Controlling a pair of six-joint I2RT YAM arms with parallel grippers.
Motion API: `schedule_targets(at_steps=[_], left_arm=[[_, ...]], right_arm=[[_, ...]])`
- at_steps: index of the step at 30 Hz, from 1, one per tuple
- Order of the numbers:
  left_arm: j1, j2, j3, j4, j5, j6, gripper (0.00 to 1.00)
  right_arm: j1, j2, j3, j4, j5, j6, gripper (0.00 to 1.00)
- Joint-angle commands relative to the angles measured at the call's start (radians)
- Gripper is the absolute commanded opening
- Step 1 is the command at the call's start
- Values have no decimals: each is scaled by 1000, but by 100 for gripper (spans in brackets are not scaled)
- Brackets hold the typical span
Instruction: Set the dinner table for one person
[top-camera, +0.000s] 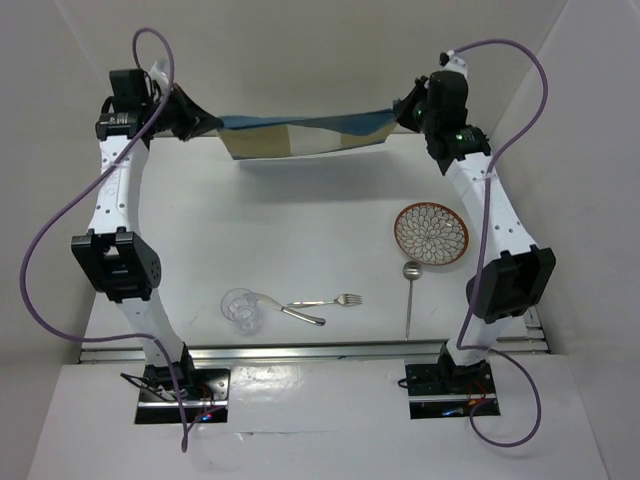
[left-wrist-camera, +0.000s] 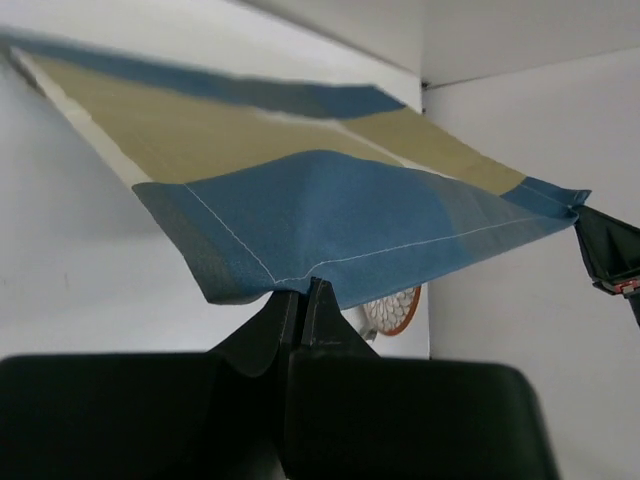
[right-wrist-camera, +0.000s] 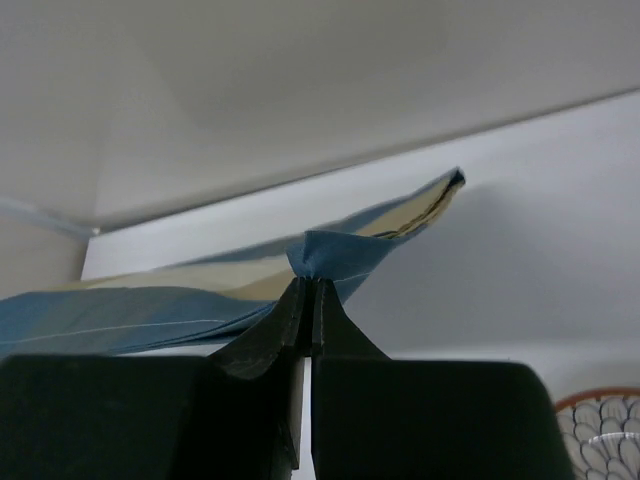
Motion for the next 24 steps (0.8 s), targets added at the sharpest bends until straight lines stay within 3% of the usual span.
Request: schedule_targets(at_steps=[1, 5, 6, 7, 8, 9, 10, 12, 15, 16, 17, 18, 19, 20, 21, 24], left_arm=[[8, -131, -252, 72, -30, 29, 0], [8, -271, -572, 101, -40, 70, 2], [8, -296, -619, 75, -50, 79, 13], [8, -317, -705, 60, -60, 91, 44], [8, -337, -741, 51, -60, 104, 56], [8, -368, -765, 14, -51, 133, 65], [8, -379, -791, -5, -50, 147, 79], [8, -393, -791, -67, -38, 179, 88], [8, -402, -756, -95, -116, 190, 91], [8, -402, -747, -104, -135, 190, 91], [-1, -378, -747, -85, -150, 190, 86], [-1, -361, -747, -56, -168, 190, 54], [-15, -335, -736, -37, -179, 190, 34], [-35, -299, -698, -37, -179, 190, 14], [-47, -217, -672, -37, -213, 181, 0], [-107, -51, -554, -46, -311, 181, 0]], right_arm=[[-20, -128, -225, 57, -45, 23, 0], [24, -280, -581, 95, -96, 112, 0], [36, -306, -646, 96, -96, 131, 0], [55, -329, -754, 80, -111, 146, 5], [66, -372, -798, 54, -111, 158, 22], [75, -392, -833, 36, -111, 180, 62], [87, -424, -881, 4, -76, 180, 69], [87, -451, -895, -22, -50, 189, 83], [96, -446, -869, -35, -22, 169, 85], [96, -431, -854, -35, -22, 158, 79], [105, -384, -820, -26, -22, 148, 73], [106, -347, -798, -26, -46, 128, 64], [106, -303, -774, -26, -66, 117, 53], [106, -252, -702, -26, -101, 108, 32], [116, -141, -662, -68, -102, 99, 25], [116, 61, -509, -130, -131, 89, 17]])
